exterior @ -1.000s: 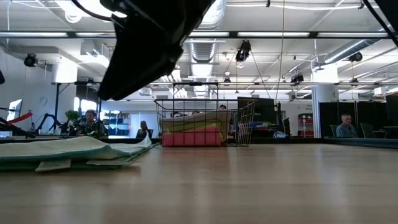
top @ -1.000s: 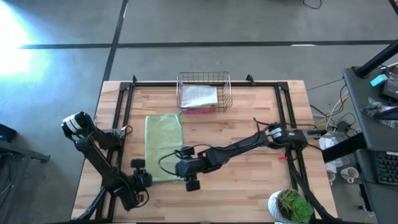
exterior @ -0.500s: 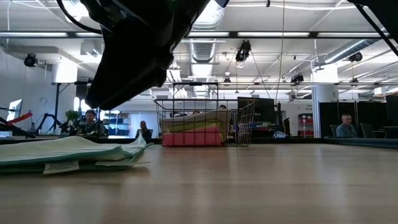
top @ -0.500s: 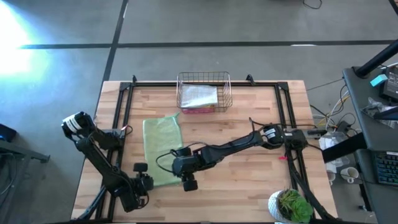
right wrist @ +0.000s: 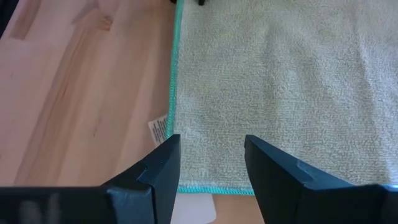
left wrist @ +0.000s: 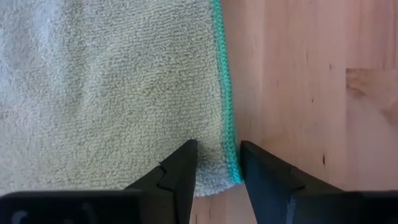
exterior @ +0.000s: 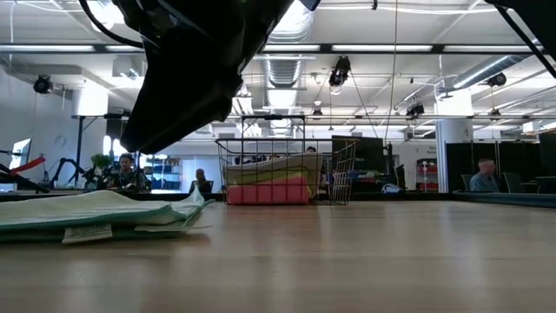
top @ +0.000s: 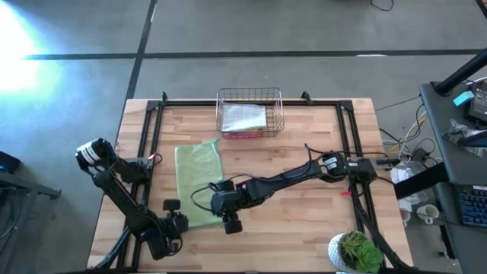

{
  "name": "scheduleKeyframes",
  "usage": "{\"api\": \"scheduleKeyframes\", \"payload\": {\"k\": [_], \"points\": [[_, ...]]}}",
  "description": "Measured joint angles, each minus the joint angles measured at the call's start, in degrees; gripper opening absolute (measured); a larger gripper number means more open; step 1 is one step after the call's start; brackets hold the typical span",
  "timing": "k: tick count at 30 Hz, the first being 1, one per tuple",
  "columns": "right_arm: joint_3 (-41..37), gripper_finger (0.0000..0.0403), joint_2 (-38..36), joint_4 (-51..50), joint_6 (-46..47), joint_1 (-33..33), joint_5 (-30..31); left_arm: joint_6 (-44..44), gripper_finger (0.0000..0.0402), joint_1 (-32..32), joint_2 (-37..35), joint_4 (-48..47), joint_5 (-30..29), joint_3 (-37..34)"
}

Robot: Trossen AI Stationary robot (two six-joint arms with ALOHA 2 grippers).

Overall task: Fold microfiber towels
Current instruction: Fold the light green microfiber cloth

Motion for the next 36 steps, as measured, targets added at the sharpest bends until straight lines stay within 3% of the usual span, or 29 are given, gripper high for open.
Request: {"api": "scheduleKeyframes", "payload": {"k": [4,12,20,36], "points": [[-0.5,0.0166,0.0,0.0,-2.0,-0.1,-2.8,-3.4,0.0100,0.0,0.6,-0.3,0.0,0.0],[-1.7,0.0166,0.1,1.0,-4.9,-0.2,-4.5,-6.2,0.0007,0.6,-1.0,-0.8,-0.2,-0.2],[-5.9,0.0166,0.2,8.7,-3.0,-0.1,-4.6,-6.3,0.0012,1.6,-3.4,0.0,-0.3,-0.2],[-9.5,0.0166,0.3,12.9,2.4,0.2,-6.0,-9.3,0.0013,3.1,-10.2,-0.2,0.4,-0.4]]}}
